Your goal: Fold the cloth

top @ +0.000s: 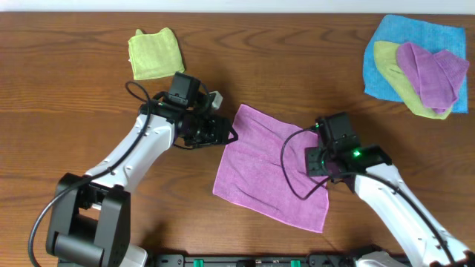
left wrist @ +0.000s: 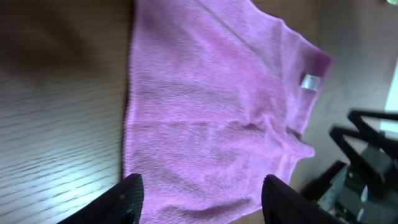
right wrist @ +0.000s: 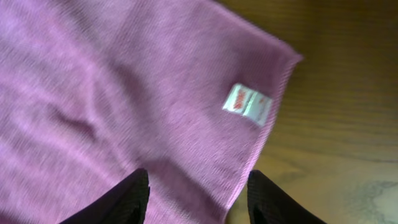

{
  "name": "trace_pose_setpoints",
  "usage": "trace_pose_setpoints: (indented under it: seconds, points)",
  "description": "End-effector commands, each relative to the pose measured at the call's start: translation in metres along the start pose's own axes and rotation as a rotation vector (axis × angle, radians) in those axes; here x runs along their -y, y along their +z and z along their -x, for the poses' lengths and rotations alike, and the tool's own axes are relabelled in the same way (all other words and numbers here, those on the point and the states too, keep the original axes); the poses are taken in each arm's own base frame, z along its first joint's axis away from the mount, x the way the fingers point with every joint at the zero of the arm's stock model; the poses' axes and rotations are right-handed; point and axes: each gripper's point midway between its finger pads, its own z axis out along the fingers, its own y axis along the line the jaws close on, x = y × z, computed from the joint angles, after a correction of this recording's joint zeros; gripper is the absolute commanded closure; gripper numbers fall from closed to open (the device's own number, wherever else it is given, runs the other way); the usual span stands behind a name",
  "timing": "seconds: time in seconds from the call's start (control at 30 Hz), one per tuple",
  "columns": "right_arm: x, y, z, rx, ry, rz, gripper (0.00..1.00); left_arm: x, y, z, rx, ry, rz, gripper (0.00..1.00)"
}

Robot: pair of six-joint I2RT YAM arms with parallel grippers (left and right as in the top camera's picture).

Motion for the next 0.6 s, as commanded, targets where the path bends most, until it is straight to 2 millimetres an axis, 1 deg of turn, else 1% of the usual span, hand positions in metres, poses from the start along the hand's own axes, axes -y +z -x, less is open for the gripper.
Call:
trace_pose_setpoints:
  seconds: [0.0,0.07,0.13,0.23,0.33,0.37,0.47,0.57]
  points:
    - [0.015,0.022,-0.009,-0.035,0.009,-0.043,0.5,0.019,0.006,-0.011,-0.045,0.06,-0.059,0.36]
    - [0.026,0.036,-0.008,-0.048,0.044,-0.067,0.53,0.027,0.01,-0.019,-0.075,0.07,-0.08,0.35]
    - [0.035,0.042,-0.005,-0.048,0.076,-0.076,0.53,0.032,0.013,-0.024,-0.091,0.077,-0.083,0.35]
    - [0.05,0.043,-0.001,-0.037,0.108,-0.091,0.53,0.035,0.015,-0.027,-0.099,0.089,-0.083,0.34]
    - [0.06,0.043,0.0,-0.034,0.147,-0.099,0.53,0.035,0.016,-0.027,-0.099,0.09,-0.081,0.34]
    - [0.061,0.043,0.002,-0.028,0.155,-0.093,0.55,0.036,0.016,-0.027,-0.098,0.091,-0.081,0.34]
    - [0.053,0.046,0.013,0.009,0.151,-0.028,0.61,0.035,0.016,-0.027,-0.096,0.092,-0.078,0.33]
    - [0.05,0.051,0.021,0.035,0.15,-0.01,0.61,0.035,0.016,-0.027,-0.096,0.092,-0.079,0.33]
